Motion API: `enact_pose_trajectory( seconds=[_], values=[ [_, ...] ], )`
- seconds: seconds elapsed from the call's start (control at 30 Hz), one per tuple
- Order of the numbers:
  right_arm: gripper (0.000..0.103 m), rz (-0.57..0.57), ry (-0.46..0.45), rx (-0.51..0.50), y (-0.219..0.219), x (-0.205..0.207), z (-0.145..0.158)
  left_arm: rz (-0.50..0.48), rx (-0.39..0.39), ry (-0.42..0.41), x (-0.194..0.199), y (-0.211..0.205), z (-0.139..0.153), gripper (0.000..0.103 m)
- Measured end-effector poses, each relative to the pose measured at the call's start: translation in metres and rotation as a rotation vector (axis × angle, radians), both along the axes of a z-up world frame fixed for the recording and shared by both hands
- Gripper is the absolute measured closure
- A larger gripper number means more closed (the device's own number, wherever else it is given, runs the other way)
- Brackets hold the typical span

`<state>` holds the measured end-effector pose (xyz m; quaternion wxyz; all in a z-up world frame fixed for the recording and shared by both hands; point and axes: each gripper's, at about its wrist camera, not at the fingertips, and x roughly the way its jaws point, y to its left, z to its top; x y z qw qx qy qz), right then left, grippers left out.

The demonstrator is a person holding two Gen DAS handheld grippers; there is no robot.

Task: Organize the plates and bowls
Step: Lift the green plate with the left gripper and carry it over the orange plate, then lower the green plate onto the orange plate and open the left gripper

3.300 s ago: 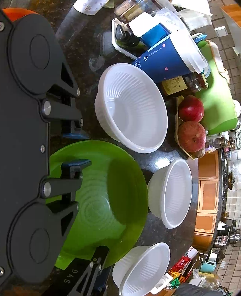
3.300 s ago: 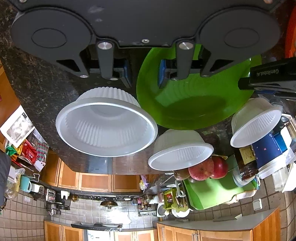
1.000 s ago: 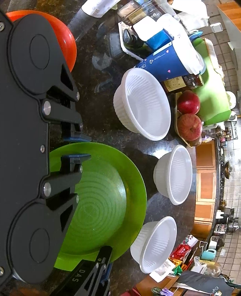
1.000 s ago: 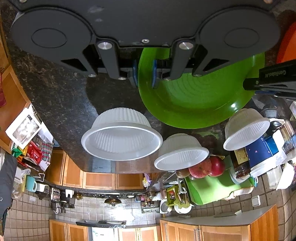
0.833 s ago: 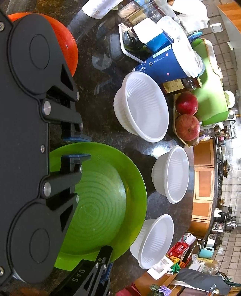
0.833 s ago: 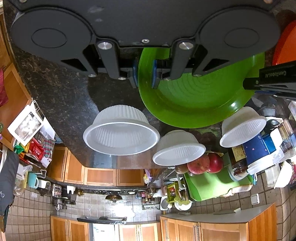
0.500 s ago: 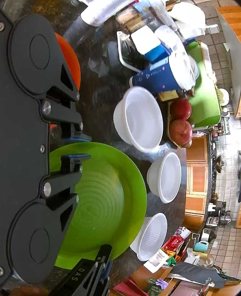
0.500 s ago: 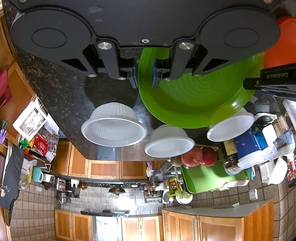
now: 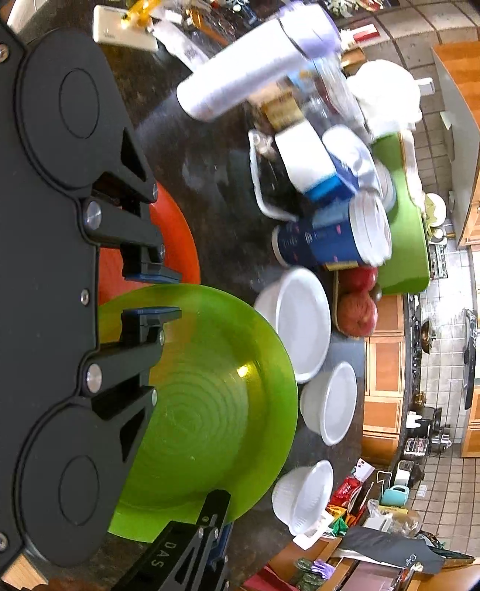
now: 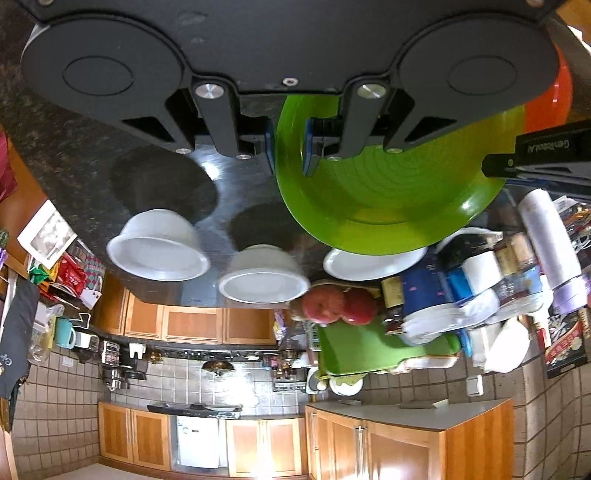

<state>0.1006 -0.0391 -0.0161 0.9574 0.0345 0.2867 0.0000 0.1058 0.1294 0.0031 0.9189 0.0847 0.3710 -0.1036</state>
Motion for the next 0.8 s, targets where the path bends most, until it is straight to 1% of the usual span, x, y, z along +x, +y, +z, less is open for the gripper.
enact_pose_trajectory(
  seconds=[0.4, 0.6, 0.8],
  values=[
    [0.085, 0.028, 0.018, -0.002, 0.07, -0.014, -0.008, 0.011, 0.02, -0.005, -0.013, 0.063, -0.008, 0.087],
    [0.085, 0.023, 0.034, 0.003, 0.085, -0.017, -0.013, 0.003, 0.026, -0.011, -0.014, 0.08, -0.012, 0.087],
    [0.084, 0.014, 0.054, -0.011, 0.097, -0.009, -0.019, -0.011, 0.027, 0.005, -0.01, 0.088, -0.018, 0.087]
  ],
)
